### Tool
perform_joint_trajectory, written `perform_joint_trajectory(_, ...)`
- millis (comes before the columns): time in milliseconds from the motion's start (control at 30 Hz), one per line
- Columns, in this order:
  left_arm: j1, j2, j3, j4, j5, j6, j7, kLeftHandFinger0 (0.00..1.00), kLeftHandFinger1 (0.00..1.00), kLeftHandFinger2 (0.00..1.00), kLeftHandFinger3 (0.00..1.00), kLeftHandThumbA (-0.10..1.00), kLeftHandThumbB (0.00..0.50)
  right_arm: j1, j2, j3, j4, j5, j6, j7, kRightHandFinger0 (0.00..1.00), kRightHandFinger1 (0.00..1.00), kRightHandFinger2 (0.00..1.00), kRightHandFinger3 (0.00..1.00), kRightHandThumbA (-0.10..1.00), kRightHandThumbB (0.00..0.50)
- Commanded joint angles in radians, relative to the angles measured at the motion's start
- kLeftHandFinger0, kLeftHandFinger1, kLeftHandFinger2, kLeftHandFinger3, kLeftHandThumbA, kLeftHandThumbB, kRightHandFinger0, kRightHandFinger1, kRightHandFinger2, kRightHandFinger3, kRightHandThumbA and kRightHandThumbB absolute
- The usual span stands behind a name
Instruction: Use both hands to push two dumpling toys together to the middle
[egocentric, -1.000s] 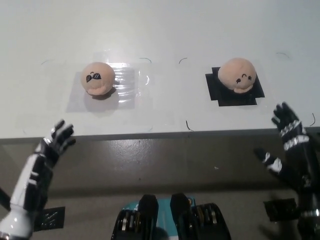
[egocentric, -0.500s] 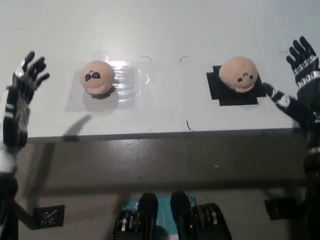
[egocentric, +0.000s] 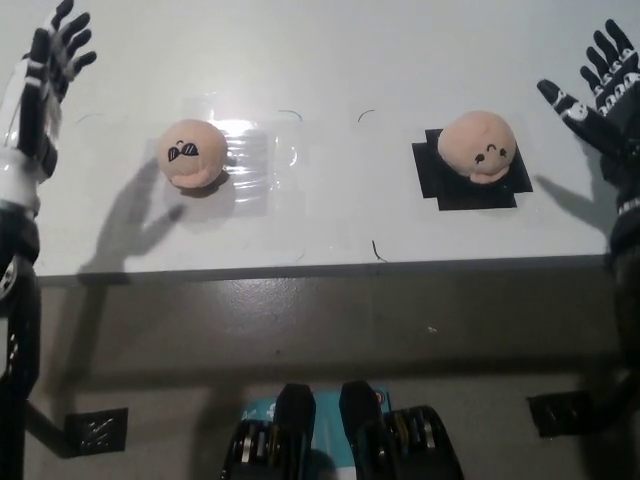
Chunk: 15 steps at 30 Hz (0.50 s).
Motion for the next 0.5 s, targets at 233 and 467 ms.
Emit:
perform_joint_trajectory(233, -0.228, 0.012, -0.044, 0.294, 0.051, -0.091, 0.051, 1.0, 1.0, 1.0, 1.0, 1.0, 0.296, -0.247, -0.046, -0.028, 0.355, 0.051, -0.089, 0.059, 1.0, 1.0, 1.0, 1.0, 1.0, 0.14)
perform_joint_trajectory(467, -0.337, 0.009, -0.061, 0.554, 0.037, -0.151, 0.053, 1.0, 1.0, 1.0, 1.0, 1.0, 0.317, -0.334, -0.045, -0.062, 0.572, 0.079, -0.069, 0.086, 1.0, 1.0, 1.0, 1.0, 1.0, 0.211)
